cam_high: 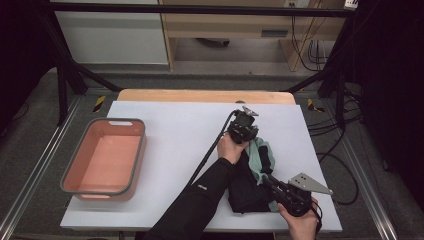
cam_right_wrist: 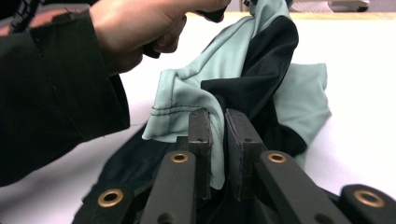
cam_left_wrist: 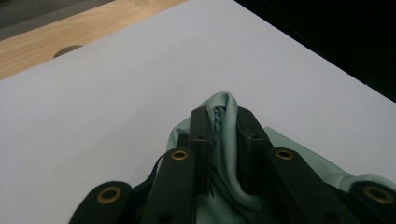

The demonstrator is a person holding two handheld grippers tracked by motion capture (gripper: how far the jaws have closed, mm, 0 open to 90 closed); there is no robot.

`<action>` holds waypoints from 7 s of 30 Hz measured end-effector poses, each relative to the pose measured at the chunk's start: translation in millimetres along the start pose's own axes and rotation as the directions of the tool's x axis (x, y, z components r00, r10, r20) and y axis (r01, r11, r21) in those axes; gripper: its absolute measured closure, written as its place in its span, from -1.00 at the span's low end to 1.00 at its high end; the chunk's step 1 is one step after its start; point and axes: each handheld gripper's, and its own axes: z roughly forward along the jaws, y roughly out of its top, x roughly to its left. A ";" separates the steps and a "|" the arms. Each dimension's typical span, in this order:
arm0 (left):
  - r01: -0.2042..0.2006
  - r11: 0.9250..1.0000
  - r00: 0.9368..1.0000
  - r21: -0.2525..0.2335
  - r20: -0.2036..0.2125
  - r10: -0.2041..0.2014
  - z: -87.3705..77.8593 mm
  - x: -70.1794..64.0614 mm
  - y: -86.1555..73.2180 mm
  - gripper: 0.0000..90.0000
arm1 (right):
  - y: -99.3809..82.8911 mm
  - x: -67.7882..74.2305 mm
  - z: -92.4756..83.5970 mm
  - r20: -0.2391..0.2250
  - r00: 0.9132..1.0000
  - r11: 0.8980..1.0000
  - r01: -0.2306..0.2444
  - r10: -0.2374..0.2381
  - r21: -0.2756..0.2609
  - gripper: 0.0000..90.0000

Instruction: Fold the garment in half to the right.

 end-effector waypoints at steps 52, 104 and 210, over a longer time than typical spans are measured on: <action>0.078 0.996 0.996 -0.031 0.055 -0.077 -133.5 66.8 -162.5 -0.86 | 31.1 -58.4 30.4 0.071 0.995 0.993 -0.075 0.068 0.096 0.89; 0.100 0.994 0.994 -0.048 0.052 -0.097 -141.9 75.3 -164.1 -0.86 | 3.4 -22.6 7.8 -0.043 0.994 0.991 0.102 -0.099 0.083 0.22; 0.179 0.983 0.983 -0.036 0.056 -0.177 -41.5 83.2 -74.3 -0.80 | -12.7 -57.4 18.3 -0.053 0.998 0.984 0.042 -0.033 0.175 -0.73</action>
